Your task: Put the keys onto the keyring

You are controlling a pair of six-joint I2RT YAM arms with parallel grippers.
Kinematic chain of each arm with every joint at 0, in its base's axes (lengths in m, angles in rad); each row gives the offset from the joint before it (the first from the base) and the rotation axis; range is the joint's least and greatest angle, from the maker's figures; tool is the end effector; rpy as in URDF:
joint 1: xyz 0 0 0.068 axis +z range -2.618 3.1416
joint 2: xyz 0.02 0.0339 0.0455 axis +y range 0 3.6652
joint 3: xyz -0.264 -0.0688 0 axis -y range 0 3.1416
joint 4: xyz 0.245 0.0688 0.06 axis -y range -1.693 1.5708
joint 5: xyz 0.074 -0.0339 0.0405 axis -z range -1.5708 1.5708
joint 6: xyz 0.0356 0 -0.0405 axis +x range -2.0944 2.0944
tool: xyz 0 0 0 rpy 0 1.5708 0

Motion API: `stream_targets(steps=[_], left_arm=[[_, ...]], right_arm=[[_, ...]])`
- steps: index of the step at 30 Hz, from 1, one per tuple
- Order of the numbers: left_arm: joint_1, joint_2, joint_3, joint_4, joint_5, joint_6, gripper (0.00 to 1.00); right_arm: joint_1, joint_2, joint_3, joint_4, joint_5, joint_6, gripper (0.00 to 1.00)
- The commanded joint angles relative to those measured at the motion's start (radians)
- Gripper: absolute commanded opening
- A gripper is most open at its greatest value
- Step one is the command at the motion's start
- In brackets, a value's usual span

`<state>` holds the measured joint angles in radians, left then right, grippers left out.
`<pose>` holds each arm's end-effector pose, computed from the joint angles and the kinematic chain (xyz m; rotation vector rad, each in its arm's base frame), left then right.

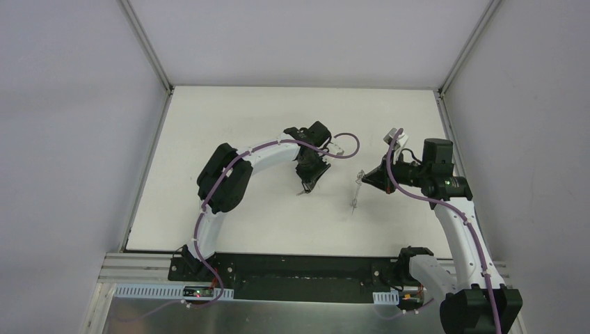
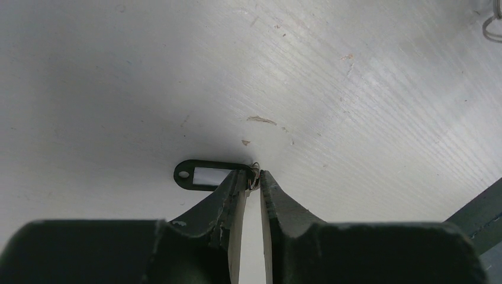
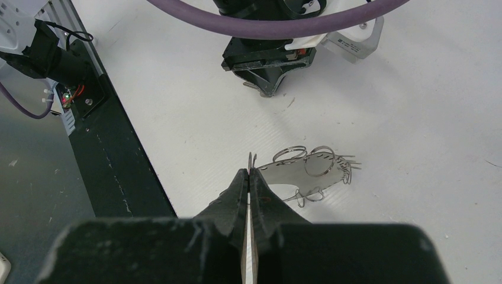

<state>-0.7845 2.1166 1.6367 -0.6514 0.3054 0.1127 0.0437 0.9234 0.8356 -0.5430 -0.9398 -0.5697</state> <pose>0.3095 -0.3241 0.1816 1.2845 2.4496 -0.6052 0.1854 0.0369 0.3063 -1.0556 1.6868 0.6904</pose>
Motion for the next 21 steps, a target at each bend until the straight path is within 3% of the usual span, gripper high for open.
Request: stream_targets(steps=[1, 21], left_arm=[[0.001, -0.040, -0.005, -0.011, -0.002, 0.008, 0.17], [0.001, -0.022, -0.003, -0.019, -0.011, 0.025, 0.13]], right_arm=[[-0.005, -0.016, -0.001, 0.038, -0.030, -0.016, 0.00], [-0.008, -0.017, -0.002, 0.039, -0.033, -0.015, 0.00]])
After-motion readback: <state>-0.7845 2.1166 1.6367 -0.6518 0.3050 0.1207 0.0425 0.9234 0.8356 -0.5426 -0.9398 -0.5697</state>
